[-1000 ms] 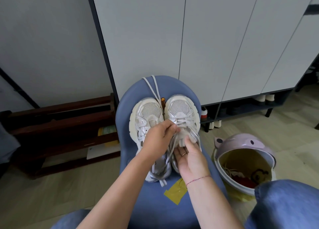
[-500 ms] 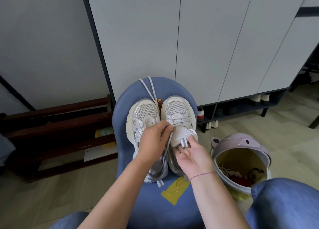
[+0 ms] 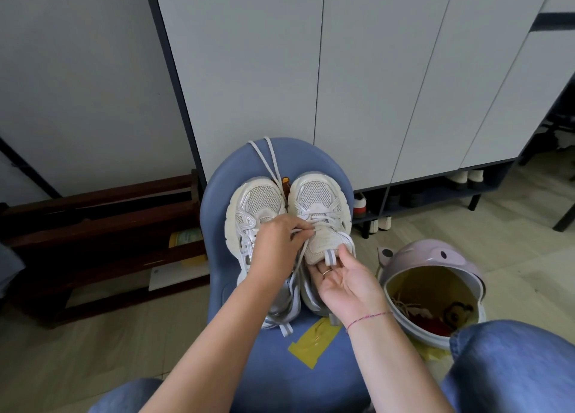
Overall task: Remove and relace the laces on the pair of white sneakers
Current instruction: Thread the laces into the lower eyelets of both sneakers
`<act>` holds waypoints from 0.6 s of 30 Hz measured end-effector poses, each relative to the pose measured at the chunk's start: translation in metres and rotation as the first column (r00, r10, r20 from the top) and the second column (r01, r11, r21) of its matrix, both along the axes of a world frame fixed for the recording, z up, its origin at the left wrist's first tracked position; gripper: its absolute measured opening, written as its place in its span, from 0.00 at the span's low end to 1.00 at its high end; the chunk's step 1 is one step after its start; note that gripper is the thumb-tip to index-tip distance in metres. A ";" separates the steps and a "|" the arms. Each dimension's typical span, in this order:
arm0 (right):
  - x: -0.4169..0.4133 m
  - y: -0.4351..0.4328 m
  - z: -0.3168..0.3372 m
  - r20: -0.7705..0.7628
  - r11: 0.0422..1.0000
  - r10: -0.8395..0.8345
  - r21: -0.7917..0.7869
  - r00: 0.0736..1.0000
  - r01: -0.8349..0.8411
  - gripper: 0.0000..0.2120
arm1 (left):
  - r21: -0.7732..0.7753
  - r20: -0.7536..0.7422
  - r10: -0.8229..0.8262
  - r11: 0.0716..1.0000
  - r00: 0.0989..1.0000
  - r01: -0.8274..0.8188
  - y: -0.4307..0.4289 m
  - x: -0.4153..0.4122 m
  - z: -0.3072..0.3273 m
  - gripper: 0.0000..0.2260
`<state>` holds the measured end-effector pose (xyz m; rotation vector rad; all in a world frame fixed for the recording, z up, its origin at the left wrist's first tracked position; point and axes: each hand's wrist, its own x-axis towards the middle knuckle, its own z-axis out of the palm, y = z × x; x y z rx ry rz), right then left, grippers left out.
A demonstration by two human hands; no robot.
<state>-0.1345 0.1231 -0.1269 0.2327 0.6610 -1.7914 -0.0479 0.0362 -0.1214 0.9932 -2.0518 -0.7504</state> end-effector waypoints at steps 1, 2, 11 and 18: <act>0.000 0.000 0.000 -0.001 1.000 0.002 -0.002 1.000 -0.002 0.12 | -0.016 0.015 0.003 1.000 1.000 -0.003 0.000 -0.001 0.000 0.05; 0.000 0.000 0.001 -0.001 1.000 0.003 -0.002 1.000 -0.003 0.12 | -0.026 0.034 0.004 1.000 0.999 -0.003 -0.001 -0.001 0.000 0.05; 0.000 -0.001 0.000 0.008 1.000 -0.002 -0.011 1.000 0.002 0.12 | -0.046 0.104 0.022 0.999 0.994 -0.018 -0.003 0.002 0.006 0.05; 0.000 -0.002 -0.004 0.016 1.000 -0.001 -0.029 1.000 0.001 0.12 | -0.132 0.255 -0.015 0.990 0.967 0.050 -0.004 -0.001 0.010 0.06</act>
